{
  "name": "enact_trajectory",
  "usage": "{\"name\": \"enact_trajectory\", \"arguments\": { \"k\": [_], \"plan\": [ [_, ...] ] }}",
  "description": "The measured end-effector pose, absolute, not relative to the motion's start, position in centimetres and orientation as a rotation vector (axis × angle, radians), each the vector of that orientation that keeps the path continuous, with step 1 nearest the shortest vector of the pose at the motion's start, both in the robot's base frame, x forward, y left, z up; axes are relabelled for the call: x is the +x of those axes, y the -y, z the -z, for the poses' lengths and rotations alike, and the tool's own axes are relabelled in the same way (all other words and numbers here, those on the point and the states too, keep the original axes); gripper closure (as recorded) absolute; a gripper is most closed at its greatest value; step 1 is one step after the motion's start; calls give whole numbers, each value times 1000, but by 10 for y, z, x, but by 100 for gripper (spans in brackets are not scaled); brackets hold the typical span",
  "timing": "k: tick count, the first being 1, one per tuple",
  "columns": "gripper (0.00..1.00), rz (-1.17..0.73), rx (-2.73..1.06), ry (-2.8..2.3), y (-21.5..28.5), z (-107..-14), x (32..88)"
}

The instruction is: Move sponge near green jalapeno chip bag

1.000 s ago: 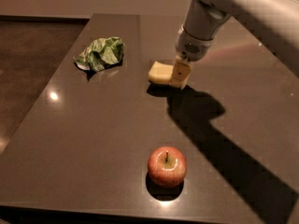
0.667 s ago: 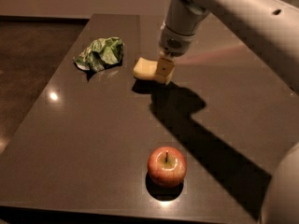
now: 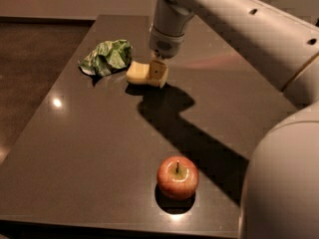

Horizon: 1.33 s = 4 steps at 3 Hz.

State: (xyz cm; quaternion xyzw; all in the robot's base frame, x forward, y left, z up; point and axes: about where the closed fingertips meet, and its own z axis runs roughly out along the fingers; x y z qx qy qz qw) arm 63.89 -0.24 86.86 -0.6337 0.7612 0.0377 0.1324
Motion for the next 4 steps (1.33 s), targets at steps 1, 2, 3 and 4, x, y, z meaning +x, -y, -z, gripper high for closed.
{"name": "enact_trajectory", "arguments": {
  "k": [1,2,3,4],
  "plan": [
    [60,-113,-1864,-2198,-10,-864,644],
    [37,-129,-1885,-2184,-21,-860,646],
    [13,-130,-1885,-2184,-22,-858,647],
    [0,-131,-1886,-2183,-23,-856,647]
  ]
}}
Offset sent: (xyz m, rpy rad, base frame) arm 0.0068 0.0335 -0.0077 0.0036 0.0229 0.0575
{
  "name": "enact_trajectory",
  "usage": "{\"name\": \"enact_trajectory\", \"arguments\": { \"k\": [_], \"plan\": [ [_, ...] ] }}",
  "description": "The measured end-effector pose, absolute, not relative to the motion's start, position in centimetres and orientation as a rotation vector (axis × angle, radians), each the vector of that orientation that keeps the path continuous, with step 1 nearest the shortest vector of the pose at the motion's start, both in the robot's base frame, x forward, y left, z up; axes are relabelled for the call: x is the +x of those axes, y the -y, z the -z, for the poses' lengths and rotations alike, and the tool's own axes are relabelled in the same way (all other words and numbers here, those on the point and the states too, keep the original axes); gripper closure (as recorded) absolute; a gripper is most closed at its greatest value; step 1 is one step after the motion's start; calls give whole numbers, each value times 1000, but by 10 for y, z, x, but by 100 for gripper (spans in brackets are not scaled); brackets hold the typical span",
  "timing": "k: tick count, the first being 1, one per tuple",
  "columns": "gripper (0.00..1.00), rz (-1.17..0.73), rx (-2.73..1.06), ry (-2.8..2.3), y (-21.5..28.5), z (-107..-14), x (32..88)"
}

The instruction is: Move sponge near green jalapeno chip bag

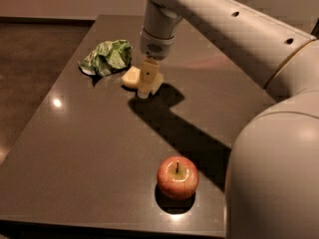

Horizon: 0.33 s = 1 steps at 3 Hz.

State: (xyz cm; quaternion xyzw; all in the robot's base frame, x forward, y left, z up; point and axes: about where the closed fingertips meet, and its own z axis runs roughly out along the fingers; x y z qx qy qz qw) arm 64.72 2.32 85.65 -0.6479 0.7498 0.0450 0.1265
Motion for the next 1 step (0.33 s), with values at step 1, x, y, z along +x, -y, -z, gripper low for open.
{"name": "enact_trajectory", "arguments": {
  "k": [1],
  "plan": [
    [0,-131,-1886,-2183,-23,-856,647]
  ]
}}
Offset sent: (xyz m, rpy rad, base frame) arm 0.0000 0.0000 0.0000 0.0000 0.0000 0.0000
